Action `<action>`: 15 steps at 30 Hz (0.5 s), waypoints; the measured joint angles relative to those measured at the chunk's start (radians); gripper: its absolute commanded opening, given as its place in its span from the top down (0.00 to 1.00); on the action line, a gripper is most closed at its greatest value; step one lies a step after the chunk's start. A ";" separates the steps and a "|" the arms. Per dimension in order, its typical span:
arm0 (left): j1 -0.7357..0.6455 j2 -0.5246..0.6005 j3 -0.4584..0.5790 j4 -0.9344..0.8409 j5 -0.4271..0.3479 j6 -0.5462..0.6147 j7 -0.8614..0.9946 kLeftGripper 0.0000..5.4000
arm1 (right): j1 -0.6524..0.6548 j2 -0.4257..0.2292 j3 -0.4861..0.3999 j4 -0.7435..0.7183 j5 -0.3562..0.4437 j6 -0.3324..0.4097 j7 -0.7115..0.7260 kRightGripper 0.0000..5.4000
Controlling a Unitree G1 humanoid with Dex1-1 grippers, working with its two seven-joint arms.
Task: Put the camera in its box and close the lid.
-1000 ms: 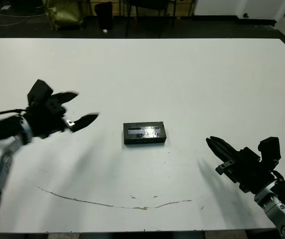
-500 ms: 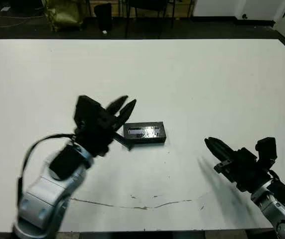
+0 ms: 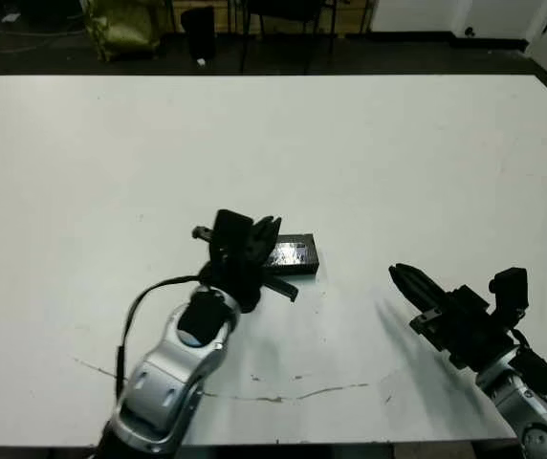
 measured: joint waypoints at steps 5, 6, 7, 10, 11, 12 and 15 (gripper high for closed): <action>0.007 -0.022 -0.005 0.093 0.041 -0.017 0.016 1.00 | 0.006 0.001 0.003 -0.007 -0.005 -0.001 -0.005 1.00; 0.012 -0.027 -0.005 0.107 0.042 -0.022 0.016 1.00 | 0.010 0.000 0.004 -0.014 -0.011 0.001 -0.013 1.00; 0.018 -0.031 -0.004 0.121 0.042 -0.025 0.016 1.00 | 0.013 0.000 0.005 -0.025 -0.014 0.004 -0.022 1.00; 0.032 -0.042 -0.001 0.141 0.045 -0.051 0.016 1.00 | 0.017 0.000 0.007 -0.043 -0.013 0.017 -0.031 1.00; 0.037 -0.046 -0.001 0.145 0.048 -0.059 0.015 1.00 | 0.017 0.000 0.008 -0.045 -0.012 0.018 -0.032 1.00; 0.041 -0.048 -0.001 0.149 0.048 -0.066 0.013 1.00 | 0.017 0.000 0.008 -0.045 -0.009 0.023 -0.033 1.00; 0.047 -0.050 -0.001 0.154 0.048 -0.071 0.002 1.00 | 0.016 0.000 0.008 -0.045 0.006 0.040 -0.039 1.00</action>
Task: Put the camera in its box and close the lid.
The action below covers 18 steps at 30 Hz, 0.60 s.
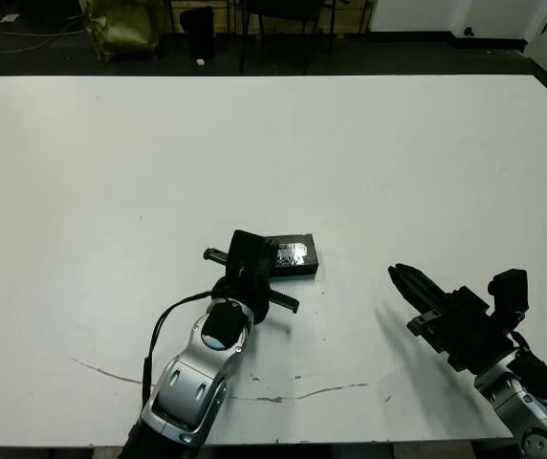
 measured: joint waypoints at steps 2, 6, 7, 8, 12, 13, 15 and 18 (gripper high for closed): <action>0.005 -0.001 -0.001 0.001 0.001 0.000 -0.002 1.00 | -0.002 0.000 0.000 0.000 0.002 0.005 0.000 1.00; 0.024 -0.009 0.004 -0.003 -0.001 0.001 -0.009 1.00 | -0.008 0.000 0.000 0.013 0.004 0.000 0.015 1.00; 0.026 -0.010 0.007 -0.005 -0.002 0.005 -0.012 1.00 | -0.008 0.000 -0.001 0.016 0.004 -0.002 0.015 1.00; 0.027 -0.010 0.009 -0.008 -0.002 0.011 -0.015 1.00 | -0.009 0.000 -0.001 0.016 0.003 -0.002 0.015 1.00; 0.027 -0.010 0.013 -0.010 0.000 0.022 -0.016 1.00 | -0.008 -0.002 -0.001 0.014 0.002 -0.002 0.012 1.00; 0.027 -0.009 0.017 -0.010 0.000 0.022 -0.019 1.00 | -0.008 -0.002 -0.001 0.012 0.003 -0.002 0.010 1.00; 0.027 -0.010 0.027 -0.009 0.000 0.022 -0.024 1.00 | -0.009 -0.002 -0.001 0.011 0.003 -0.002 0.009 1.00; 0.026 -0.008 0.038 -0.022 0.000 0.034 -0.032 1.00 | -0.010 -0.002 -0.001 0.012 0.004 -0.003 0.011 1.00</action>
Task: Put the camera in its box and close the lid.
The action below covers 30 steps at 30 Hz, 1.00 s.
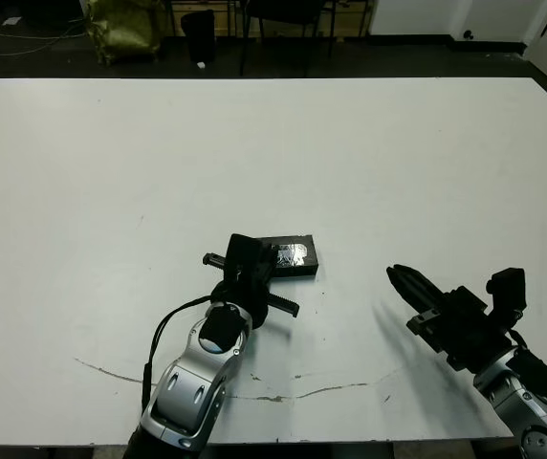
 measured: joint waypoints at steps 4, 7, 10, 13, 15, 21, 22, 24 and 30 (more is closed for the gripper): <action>0.045 0.039 0.044 -0.086 -0.015 -0.009 -0.035 1.00 | -0.002 0.001 -0.009 0.007 0.003 -0.011 0.010 1.00; 0.102 0.083 0.088 -0.191 -0.031 -0.044 -0.062 1.00 | 0.001 0.001 -0.016 -0.016 0.004 -0.006 -0.005 1.00; 0.136 0.115 0.134 -0.354 -0.051 -0.073 -0.075 1.00 | 0.003 -0.003 -0.020 -0.075 0.001 0.038 -0.053 1.00; 0.187 0.126 0.196 -0.486 -0.097 -0.135 -0.095 1.00 | 0.015 -0.012 -0.025 -0.130 -0.004 0.054 -0.081 1.00; 0.227 0.138 0.238 -0.522 -0.116 -0.202 -0.104 1.00 | 0.026 -0.013 -0.026 -0.155 -0.014 0.054 -0.096 1.00; 0.352 0.141 0.353 -0.530 -0.163 -0.387 -0.098 1.00 | 0.049 -0.007 -0.008 -0.183 -0.110 -0.026 -0.125 1.00; 0.370 0.136 0.364 -0.516 -0.167 -0.423 -0.096 1.00 | 0.052 -0.001 -0.006 -0.172 -0.123 -0.046 -0.125 1.00; 0.405 0.126 0.371 -0.463 -0.152 -0.521 -0.087 1.00 | 0.056 0.010 -0.003 -0.161 -0.136 -0.058 -0.129 1.00; 0.491 0.084 0.345 -0.258 -0.071 -0.761 -0.041 1.00 | 0.072 0.053 0.021 -0.112 -0.184 -0.136 -0.144 1.00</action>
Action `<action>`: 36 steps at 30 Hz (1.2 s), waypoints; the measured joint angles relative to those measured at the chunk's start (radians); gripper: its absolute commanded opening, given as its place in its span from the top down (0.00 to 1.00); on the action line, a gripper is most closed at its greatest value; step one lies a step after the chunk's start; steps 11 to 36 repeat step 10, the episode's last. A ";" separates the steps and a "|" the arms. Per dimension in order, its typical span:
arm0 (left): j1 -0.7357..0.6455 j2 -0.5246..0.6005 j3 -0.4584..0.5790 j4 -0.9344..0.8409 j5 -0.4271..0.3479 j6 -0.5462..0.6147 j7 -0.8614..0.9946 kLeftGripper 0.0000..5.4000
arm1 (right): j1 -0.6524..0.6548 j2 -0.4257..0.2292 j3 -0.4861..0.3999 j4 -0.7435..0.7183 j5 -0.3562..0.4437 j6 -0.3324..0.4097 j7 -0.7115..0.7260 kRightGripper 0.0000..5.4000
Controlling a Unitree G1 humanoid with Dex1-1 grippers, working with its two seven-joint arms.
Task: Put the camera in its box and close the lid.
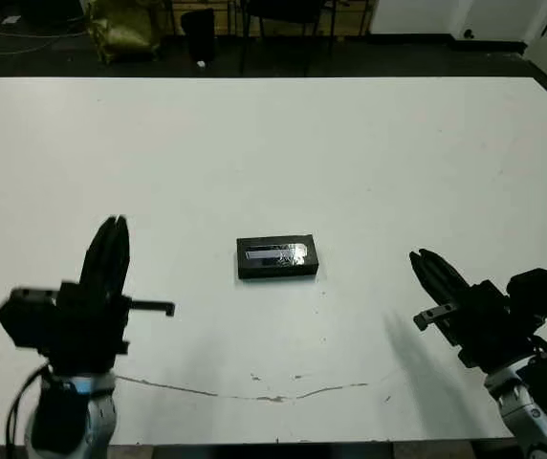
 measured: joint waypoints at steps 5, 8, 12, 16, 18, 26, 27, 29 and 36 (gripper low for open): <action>0.020 -0.026 -0.037 0.073 0.021 -0.091 0.042 1.00 | 0.033 0.081 0.059 -0.005 -0.088 -0.017 -0.103 1.00; 0.026 -0.032 -0.056 0.075 0.024 -0.095 0.060 1.00 | 0.037 0.112 0.075 -0.013 -0.102 -0.017 -0.139 1.00; 0.029 -0.033 -0.068 0.075 0.026 -0.104 0.066 1.00 | 0.038 0.116 0.077 -0.016 -0.107 0.001 -0.150 1.00; 0.029 -0.033 -0.068 0.075 0.026 -0.104 0.066 1.00 | 0.038 0.116 0.077 -0.016 -0.107 0.001 -0.150 1.00; 0.029 -0.033 -0.068 0.075 0.026 -0.104 0.066 1.00 | 0.038 0.116 0.077 -0.016 -0.107 0.001 -0.150 1.00; 0.029 -0.033 -0.068 0.075 0.026 -0.104 0.066 1.00 | 0.038 0.116 0.077 -0.016 -0.107 0.001 -0.150 1.00; 0.029 -0.033 -0.068 0.075 0.026 -0.104 0.066 1.00 | 0.038 0.116 0.077 -0.016 -0.107 0.001 -0.150 1.00; 0.029 -0.033 -0.068 0.075 0.026 -0.104 0.066 1.00 | 0.038 0.116 0.077 -0.016 -0.107 0.001 -0.150 1.00; 0.029 -0.033 -0.068 0.075 0.026 -0.104 0.066 1.00 | 0.038 0.116 0.077 -0.016 -0.107 0.001 -0.150 1.00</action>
